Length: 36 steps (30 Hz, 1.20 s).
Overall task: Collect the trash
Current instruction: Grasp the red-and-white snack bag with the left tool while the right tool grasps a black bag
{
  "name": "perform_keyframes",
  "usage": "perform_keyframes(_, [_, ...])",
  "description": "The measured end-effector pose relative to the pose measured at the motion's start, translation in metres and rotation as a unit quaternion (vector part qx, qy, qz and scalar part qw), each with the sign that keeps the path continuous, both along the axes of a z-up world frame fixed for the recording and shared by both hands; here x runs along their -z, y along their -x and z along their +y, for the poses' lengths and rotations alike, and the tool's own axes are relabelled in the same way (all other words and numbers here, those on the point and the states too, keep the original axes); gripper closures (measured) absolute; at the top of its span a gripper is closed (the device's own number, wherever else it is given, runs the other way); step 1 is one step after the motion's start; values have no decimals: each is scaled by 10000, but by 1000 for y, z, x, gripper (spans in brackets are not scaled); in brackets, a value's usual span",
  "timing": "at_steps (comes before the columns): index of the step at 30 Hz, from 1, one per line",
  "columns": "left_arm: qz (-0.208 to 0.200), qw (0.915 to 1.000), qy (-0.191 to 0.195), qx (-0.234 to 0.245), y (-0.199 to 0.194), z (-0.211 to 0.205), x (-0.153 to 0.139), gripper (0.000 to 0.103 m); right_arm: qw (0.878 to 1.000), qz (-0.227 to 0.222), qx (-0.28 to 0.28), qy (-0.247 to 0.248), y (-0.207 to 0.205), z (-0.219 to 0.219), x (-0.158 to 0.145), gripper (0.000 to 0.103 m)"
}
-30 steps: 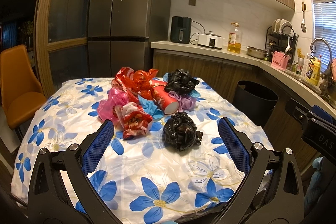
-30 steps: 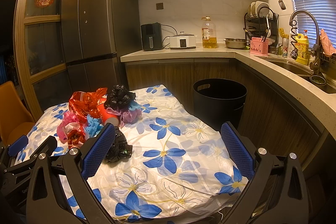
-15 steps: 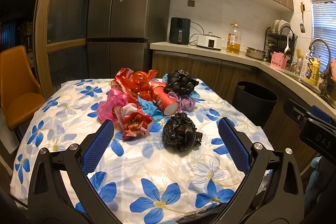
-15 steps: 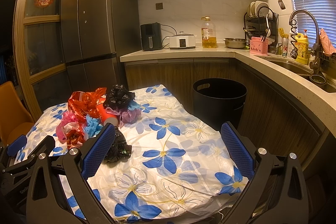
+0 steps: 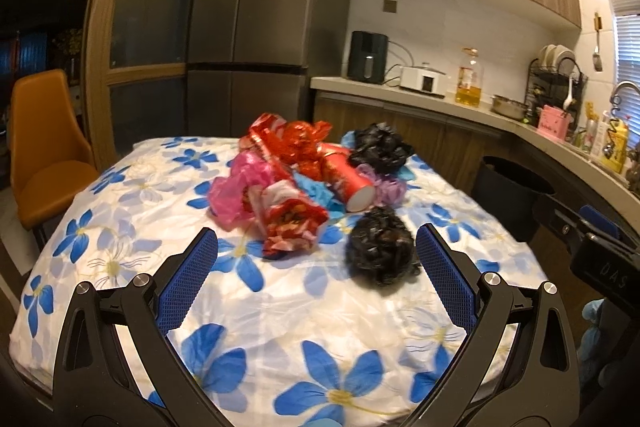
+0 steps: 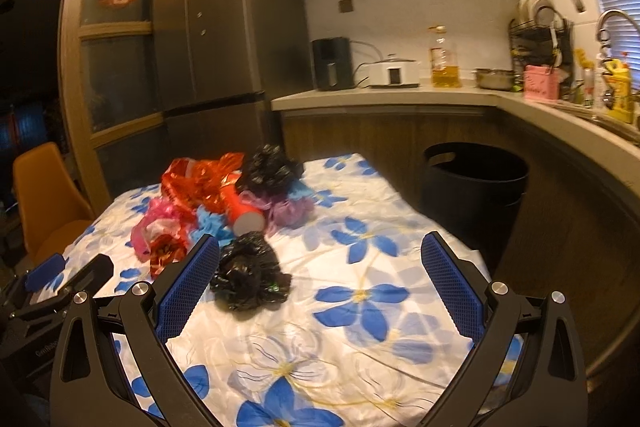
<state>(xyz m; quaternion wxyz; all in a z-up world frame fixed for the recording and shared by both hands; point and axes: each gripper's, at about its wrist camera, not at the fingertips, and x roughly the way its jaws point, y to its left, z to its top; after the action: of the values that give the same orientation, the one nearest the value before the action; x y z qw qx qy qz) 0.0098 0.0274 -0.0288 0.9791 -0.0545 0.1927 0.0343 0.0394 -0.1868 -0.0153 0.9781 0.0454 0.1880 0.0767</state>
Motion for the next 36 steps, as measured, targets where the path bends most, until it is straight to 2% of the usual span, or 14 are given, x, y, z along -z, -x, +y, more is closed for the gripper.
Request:
perform_keyframes(6, [66,9995,22,-316,-18,19,16,6,9989,30,-467,-42,-25,25,27,8])
perform_keyframes(12, [-36,9986,-7,-525,-32,34,24,6,9968,172,-772,-130,-53,49,49,11])
perform_keyframes(15, [-29,9983,10,-581,-42,38,27,6,9955,286,-896,-145,-65,58,61,16])
perform_keyframes(17, [-27,9981,11,-619,-48,41,29,6,9941,411,-984,-175,-75,63,69,27])
perform_keyframes(19, [-33,9979,17,-649,-54,42,30,8,9930,556,-1031,-153,-84,67,78,31])
perform_keyframes(21, [-25,9981,68,-607,-62,43,32,10,9914,669,-1109,-160,-91,70,86,40])
perform_keyframes(23, [25,9982,63,-602,-69,41,33,13,9896,788,-1195,-142,-96,73,93,56])
perform_keyframes(24, [46,9984,77,-562,-74,40,34,15,9879,861,-1278,-156,-98,74,97,61])
perform_keyframes(26, [96,9986,103,-502,-83,38,36,17,9866,888,-1368,-111,-100,76,101,80])
perform_keyframes(28, [181,9986,143,-468,-92,37,39,22,9863,853,-1409,-67,-99,76,102,89])
perform_keyframes(30, [270,9985,207,-426,-103,37,41,30,9872,806,-1376,-73,-98,73,100,93])
perform_keyframes(35, [596,9966,466,-331,-128,42,50,40,9900,699,-1205,-196,-96,56,91,93])
perform_keyframes(36, [662,9959,530,-316,-130,44,51,46,9904,682,-1180,-215,-95,52,89,93])
